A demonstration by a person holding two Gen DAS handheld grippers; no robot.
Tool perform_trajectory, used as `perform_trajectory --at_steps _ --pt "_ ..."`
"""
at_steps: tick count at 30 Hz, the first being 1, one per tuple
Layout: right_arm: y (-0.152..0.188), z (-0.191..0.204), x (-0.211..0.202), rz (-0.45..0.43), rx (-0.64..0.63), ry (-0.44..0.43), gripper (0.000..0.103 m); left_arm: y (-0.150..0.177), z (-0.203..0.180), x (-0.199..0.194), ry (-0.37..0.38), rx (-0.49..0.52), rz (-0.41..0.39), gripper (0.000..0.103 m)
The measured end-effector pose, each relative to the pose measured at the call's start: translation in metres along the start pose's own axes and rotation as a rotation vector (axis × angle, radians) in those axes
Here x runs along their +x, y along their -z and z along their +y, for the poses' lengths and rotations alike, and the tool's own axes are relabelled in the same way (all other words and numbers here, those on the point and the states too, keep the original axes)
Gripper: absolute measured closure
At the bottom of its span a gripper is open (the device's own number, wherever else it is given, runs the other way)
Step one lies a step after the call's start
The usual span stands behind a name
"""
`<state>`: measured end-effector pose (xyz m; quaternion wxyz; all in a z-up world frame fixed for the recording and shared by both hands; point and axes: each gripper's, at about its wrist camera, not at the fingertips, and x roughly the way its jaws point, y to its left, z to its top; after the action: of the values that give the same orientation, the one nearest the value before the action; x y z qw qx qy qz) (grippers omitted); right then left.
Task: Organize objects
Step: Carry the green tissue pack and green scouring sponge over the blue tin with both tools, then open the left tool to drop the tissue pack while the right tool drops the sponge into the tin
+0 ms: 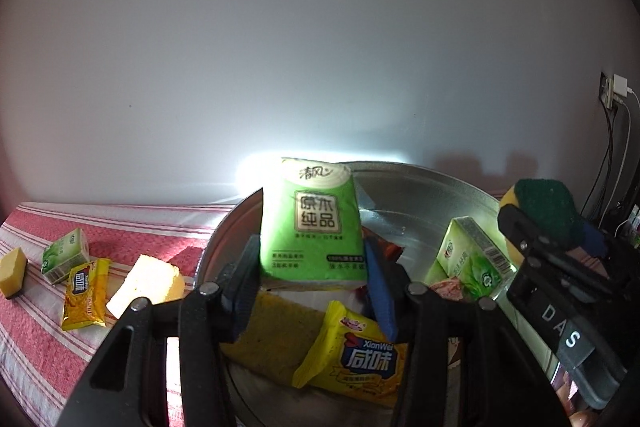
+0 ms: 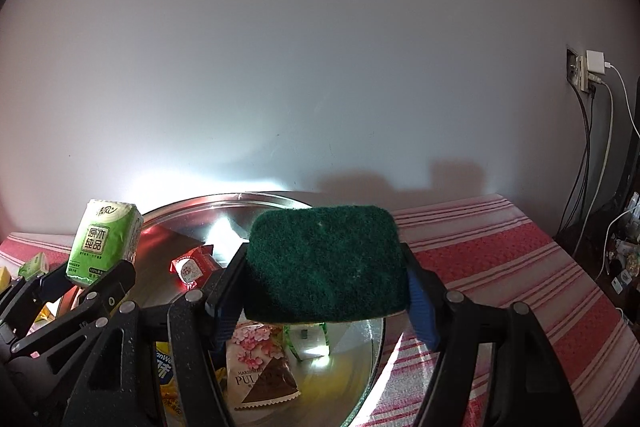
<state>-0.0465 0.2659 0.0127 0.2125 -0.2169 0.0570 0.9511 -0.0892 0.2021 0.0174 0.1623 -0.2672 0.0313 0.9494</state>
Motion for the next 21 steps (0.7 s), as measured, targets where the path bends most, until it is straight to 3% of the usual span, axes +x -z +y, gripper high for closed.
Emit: perform_trajectory --at_steps 17,20,21 --pt "0.005 -0.013 0.031 0.044 -0.018 -0.011 0.032 0.004 0.007 0.006 -0.041 0.018 0.029 0.054" --pt "0.006 -0.015 0.037 0.055 -0.012 -0.045 0.031 0.003 0.005 0.003 -0.047 0.021 0.017 0.048" --pt "0.007 -0.014 0.038 0.059 -0.01 -0.051 0.031 0.003 0.005 0.002 -0.048 0.018 0.012 0.041"
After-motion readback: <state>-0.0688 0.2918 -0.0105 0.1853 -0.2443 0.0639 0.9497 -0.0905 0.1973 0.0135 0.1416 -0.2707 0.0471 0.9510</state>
